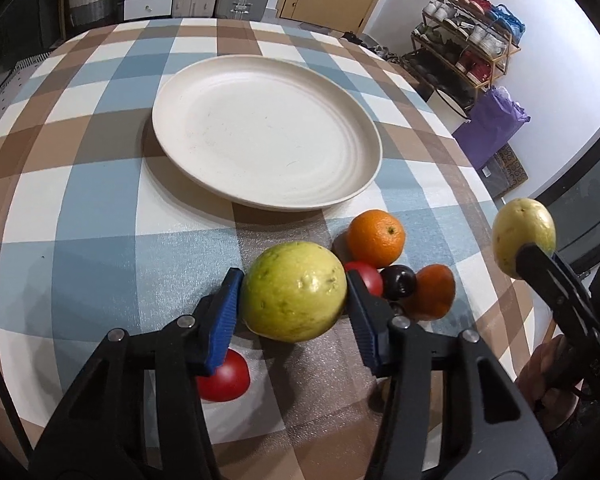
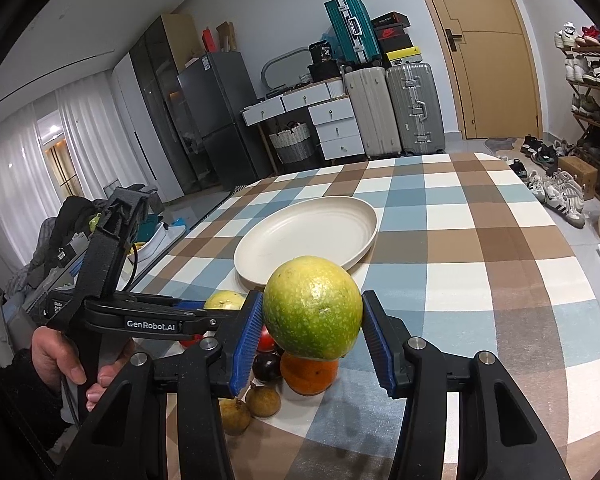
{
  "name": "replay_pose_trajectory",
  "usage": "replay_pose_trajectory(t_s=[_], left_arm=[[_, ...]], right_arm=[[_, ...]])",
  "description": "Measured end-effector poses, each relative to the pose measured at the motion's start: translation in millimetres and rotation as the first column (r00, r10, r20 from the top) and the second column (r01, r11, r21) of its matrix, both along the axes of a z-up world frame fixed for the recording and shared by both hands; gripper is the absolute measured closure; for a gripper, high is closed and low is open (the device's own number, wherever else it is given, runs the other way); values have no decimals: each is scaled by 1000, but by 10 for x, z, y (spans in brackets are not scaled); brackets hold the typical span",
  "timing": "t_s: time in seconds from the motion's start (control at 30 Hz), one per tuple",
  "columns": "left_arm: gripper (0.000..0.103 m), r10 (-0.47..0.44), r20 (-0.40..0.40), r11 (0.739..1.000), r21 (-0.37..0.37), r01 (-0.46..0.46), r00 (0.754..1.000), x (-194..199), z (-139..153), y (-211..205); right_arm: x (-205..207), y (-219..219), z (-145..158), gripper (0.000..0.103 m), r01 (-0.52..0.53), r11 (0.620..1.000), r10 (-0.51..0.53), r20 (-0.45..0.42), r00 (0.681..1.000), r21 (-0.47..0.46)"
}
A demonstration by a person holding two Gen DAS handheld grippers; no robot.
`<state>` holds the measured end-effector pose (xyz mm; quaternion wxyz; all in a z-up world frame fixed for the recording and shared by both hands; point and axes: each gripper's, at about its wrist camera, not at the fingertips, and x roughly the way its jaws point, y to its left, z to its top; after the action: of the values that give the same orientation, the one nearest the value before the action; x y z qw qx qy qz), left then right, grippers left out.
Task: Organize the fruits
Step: 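Lift the green citrus with the right gripper while the left gripper grasps the yellow citrus, then carry both citrus fruits over the cream plate and open both grippers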
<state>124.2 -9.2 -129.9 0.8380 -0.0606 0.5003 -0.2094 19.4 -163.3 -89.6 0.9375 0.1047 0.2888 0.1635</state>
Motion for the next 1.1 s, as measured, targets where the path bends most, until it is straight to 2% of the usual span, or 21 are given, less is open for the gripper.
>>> replay_pose_trajectory(t_s=[0.37, 0.73, 0.93, 1.1], left_arm=[[55, 22, 68, 1000, 6, -23, 997, 12, 395, 92], [55, 27, 106, 999, -22, -25, 994, 335, 767, 165], [55, 33, 107, 999, -25, -30, 994, 619, 850, 108], [55, 28, 96, 999, -17, -27, 995, 915, 793, 51]], right_arm=[[190, 41, 119, 53, -53, 998, 53, 13, 999, 38], [643, 144, 305, 53, -124, 988, 123, 10, 992, 92], [955, 168, 332, 53, -138, 984, 141, -18, 990, 112], [1225, 167, 287, 53, -132, 981, 141, -50, 989, 143]])
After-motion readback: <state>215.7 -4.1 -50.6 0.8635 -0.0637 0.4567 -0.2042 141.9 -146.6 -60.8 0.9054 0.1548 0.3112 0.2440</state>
